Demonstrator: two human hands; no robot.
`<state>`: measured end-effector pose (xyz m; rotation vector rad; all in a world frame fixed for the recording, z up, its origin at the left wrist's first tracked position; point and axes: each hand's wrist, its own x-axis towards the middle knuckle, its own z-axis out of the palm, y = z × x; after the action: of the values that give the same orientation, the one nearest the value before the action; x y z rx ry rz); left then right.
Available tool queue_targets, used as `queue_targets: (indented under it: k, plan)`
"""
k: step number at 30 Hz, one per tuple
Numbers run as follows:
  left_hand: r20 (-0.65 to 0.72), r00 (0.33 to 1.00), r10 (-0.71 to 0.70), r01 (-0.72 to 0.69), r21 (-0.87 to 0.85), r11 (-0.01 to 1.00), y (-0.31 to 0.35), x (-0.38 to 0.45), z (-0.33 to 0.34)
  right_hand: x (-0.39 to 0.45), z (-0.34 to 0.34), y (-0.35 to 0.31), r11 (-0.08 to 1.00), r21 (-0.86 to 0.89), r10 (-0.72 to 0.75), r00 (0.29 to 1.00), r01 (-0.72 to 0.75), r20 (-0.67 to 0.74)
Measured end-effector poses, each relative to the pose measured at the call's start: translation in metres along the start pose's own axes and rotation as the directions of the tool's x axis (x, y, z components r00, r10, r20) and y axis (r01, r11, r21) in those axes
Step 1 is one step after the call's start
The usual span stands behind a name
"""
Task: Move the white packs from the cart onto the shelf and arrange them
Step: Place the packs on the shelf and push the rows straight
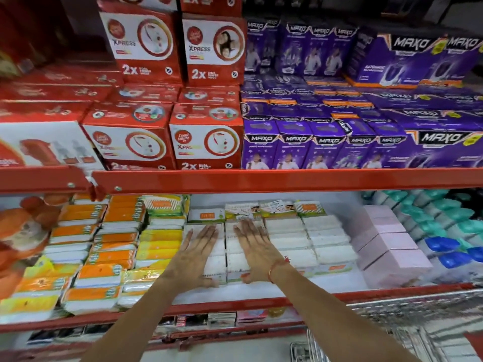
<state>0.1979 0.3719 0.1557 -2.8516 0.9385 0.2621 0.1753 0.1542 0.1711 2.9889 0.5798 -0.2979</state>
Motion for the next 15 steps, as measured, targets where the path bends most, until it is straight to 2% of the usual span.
queue_targets:
  k: [8, 12, 15]
  plan:
    - [0.009, 1.000, -0.029, 0.029, -0.039, 0.999, 0.007, 0.001, -0.003, -0.004, -0.004, 0.000, 1.000, 0.023, -0.020, 1.000, 0.020, -0.018]
    - [-0.088, 0.996, -0.013, 0.005, -0.085, 0.996, 0.036, 0.011, -0.016, -0.024, -0.012, 0.016, 0.989, 0.143, -0.024, 0.997, 0.034, -0.070]
    - [-0.159, 0.987, 0.037, -0.057, -0.122, 0.991, 0.071, 0.031, -0.033, -0.047, -0.020, 0.058, 0.984, 0.177, 0.025, 0.997, -0.012, -0.071]
